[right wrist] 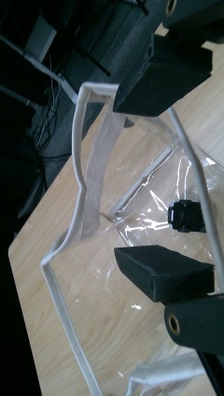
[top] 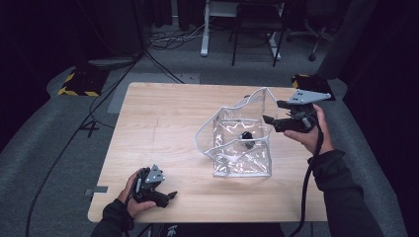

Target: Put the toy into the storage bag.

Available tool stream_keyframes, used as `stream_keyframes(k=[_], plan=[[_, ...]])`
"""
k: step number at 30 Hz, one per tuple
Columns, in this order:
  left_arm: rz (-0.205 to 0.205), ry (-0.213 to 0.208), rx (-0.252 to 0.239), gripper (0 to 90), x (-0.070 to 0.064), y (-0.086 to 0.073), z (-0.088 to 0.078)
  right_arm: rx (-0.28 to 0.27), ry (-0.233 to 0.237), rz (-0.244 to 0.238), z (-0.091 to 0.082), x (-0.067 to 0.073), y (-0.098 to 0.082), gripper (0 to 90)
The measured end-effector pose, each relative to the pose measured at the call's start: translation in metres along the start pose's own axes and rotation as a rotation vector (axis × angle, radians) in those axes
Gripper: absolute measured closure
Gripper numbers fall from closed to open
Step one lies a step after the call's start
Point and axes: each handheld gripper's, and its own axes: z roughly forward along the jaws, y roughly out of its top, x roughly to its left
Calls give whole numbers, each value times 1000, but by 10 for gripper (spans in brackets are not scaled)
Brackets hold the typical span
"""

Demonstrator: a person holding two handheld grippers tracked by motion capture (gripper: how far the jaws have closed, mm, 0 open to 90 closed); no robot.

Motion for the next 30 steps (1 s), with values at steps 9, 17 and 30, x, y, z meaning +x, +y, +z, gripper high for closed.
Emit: stream_keyframes(k=[9,17,30], plan=[[-2,-2,0,77,0,0,0,-55,-66,44,-23,-16,-9,256],[-8,-3,-1,77,0,0,0,-74,-103,76,-34,-28,-14,262],[-9,-4,-2,77,0,0,0,-68,-143,84,-41,-34,-19,263]])
